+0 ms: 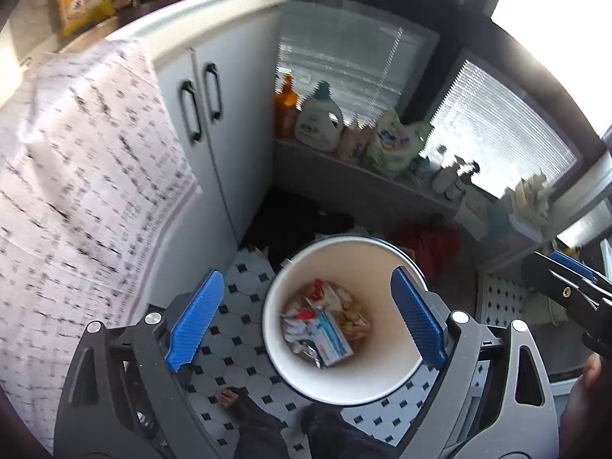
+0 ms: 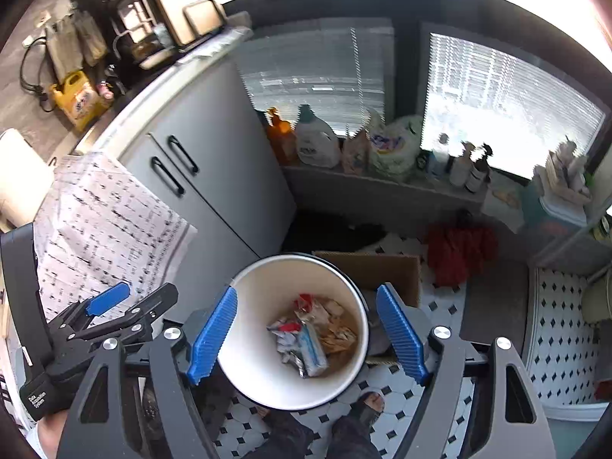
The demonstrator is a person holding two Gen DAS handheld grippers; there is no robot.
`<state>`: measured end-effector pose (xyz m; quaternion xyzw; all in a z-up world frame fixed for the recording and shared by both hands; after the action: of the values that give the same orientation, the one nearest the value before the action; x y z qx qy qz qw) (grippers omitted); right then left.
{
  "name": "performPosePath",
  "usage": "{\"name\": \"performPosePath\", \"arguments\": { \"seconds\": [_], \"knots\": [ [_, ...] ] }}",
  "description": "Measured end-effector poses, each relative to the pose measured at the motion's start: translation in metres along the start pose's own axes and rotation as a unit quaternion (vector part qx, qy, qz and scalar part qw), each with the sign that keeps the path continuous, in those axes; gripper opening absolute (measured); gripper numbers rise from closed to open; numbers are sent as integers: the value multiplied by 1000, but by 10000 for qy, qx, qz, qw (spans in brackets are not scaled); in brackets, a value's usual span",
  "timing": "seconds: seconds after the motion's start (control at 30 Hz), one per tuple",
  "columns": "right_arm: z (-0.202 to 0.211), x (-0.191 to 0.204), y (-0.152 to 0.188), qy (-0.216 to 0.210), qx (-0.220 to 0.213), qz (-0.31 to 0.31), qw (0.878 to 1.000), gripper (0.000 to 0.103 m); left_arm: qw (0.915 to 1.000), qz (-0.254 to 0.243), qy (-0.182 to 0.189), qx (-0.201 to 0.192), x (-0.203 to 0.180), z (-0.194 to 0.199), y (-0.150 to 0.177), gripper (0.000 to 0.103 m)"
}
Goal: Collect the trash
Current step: 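Bring both tools back over the cleared counter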
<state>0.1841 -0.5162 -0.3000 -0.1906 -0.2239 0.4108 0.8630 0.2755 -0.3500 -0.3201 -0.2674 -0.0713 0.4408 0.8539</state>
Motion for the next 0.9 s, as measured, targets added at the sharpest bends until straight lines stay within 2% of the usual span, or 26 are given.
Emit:
{"name": "performPosePath", "arguments": {
  "seconds": [0.17, 0.4, 0.9],
  "knots": [
    [10, 37, -12, -140, -170, 96, 9997, 88, 9996, 120, -132, -214, 36, 25, -15, 93],
    [25, 96, -28, -360, -395, 296, 9981, 95, 9970, 402, -317, -578, 93, 67, -33, 97],
    [48, 233, -32, -786, -711, 745, 9916, 95, 9871, 947, -667, -1107, 223, 147, -42, 97]
  ]
}}
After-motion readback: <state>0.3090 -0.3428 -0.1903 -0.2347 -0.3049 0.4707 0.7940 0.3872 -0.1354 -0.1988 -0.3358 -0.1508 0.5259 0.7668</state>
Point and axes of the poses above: each gripper's, at about its wrist camera, not at the fingertips, and z roughly against the way its jaws point, x to its left, y to its underside, the point moved 10 cm from there along -z, roughly the way its jaws point, and after that the axes turned 3 degrees about -z, right-handed, at the moved point
